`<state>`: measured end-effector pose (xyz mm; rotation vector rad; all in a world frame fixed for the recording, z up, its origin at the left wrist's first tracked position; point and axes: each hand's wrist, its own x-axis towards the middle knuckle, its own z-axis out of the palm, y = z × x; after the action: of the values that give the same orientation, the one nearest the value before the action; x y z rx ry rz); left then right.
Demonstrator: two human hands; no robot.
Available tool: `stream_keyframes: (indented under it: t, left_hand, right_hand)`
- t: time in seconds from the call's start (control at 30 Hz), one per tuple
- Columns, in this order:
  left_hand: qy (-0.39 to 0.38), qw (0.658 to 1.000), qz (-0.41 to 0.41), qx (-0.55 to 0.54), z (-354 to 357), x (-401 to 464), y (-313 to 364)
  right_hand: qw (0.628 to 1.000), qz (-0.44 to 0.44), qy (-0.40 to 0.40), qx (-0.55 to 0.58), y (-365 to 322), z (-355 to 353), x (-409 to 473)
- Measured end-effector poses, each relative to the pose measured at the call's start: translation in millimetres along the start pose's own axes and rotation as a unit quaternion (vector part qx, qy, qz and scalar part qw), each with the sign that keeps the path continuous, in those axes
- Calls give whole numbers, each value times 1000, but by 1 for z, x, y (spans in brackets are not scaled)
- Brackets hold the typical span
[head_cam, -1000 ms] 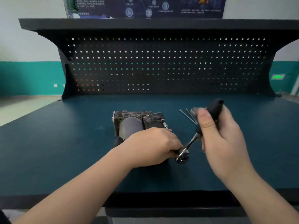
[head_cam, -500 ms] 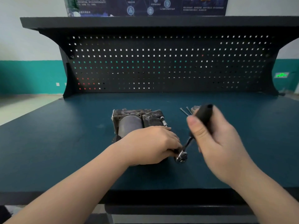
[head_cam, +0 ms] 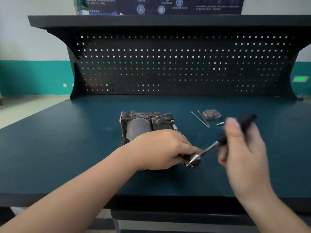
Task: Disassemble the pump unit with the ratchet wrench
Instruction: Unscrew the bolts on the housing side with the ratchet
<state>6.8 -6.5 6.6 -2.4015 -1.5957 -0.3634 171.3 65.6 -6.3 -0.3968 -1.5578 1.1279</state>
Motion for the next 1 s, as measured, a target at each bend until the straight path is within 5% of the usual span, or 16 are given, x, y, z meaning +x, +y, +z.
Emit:
stream_keyframes:
  t: [0.1,0.2,0.3,0.4,0.47,0.6,0.7,0.77,0.9,1.0]
  left_hand:
    - [13,999,24,20,-2,-1,1]
    - [11,999,24,37,2,-1,-1]
    - [3,999,20,49,6,0,-4]
    - [31,999,-7,37,7,0,-3]
    - [14,999,-4,50,7,0,-2]
    - [-5,998,8,61,8,-2,-4]
    - [8,994,31,103,8,-4,1]
    - [12,993,21,112,9,-5,1]
    - [0,993,-14,121,13,-4,-3]
    - [11,994,-37,102,13,-1,0]
  right_hand:
    - [939,-156,-198,-232,-16,6,10]
    - [945,-184,-171,-209,-13,11,10]
    - [999,-33,7,9,-1,7,2]
    - [926,230,149,261,21,-2,-3]
    - [905,287,151,276,28,-4,-4]
    - [998,36,28,47,6,-1,2]
    - [956,-141,-152,-206,-8,4,7]
    - [942,-179,-159,-236,-8,9,5]
    - [998,11,40,40,-1,7,1]
    - [924,259,134,247,21,-6,4]
